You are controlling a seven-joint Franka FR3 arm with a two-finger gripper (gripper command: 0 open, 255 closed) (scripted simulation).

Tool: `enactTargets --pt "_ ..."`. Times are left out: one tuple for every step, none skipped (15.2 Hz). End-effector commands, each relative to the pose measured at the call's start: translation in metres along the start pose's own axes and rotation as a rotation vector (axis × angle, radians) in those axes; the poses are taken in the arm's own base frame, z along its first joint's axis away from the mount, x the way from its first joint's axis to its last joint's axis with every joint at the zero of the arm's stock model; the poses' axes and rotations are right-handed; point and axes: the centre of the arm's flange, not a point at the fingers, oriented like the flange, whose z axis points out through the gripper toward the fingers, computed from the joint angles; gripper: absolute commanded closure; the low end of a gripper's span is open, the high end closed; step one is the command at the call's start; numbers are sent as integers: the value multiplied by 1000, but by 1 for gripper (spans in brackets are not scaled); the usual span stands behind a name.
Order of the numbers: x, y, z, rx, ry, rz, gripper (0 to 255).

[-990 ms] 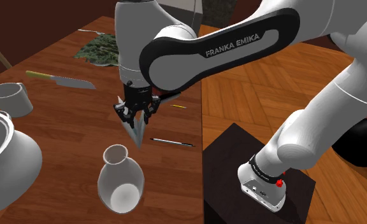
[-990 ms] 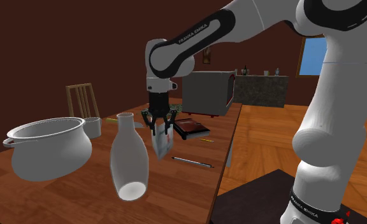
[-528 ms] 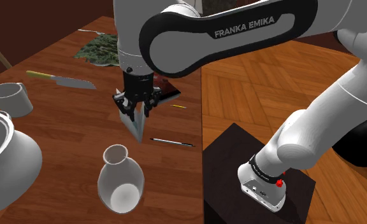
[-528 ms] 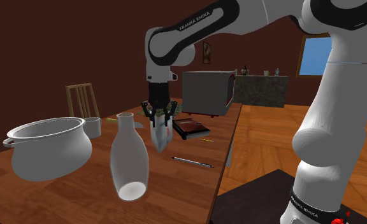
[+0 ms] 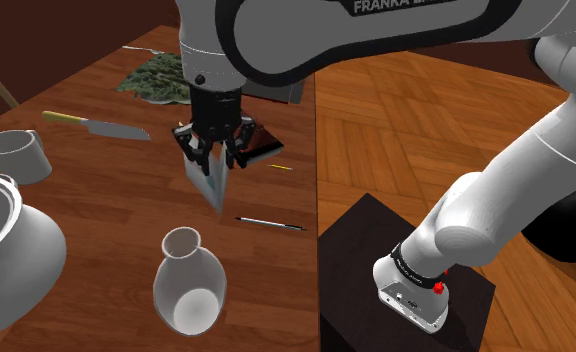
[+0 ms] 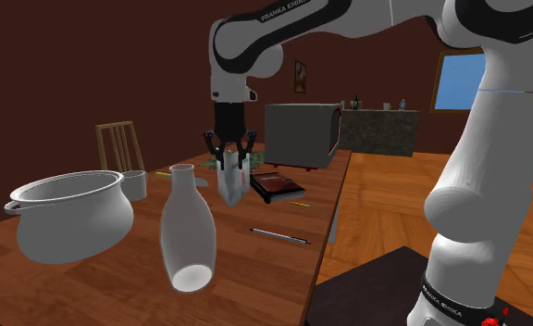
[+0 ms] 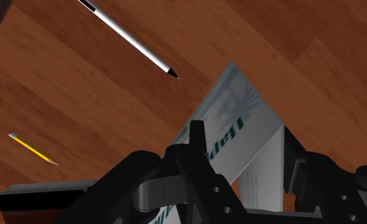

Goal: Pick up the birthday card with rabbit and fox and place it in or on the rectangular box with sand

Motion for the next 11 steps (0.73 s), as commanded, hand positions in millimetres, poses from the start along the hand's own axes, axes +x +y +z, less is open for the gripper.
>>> enactTargets --pt "-1 0 -11 0 0 0 255" --pt "-1 0 -16 0 0 0 255" --pt "-1 0 -21 0 0 0 255" --pt "-1 0 -27 0 0 0 255" --pt "-1 0 -31 0 0 0 255" --pt "9 8 -33 0 0 0 255" --pt "20 16 -36 0 0 0 255" --pt "30 23 -38 0 0 0 255" --pt "41 31 -40 0 0 0 255" --pt "51 39 -42 0 0 0 255" --pt "61 47 -45 0 0 0 255"
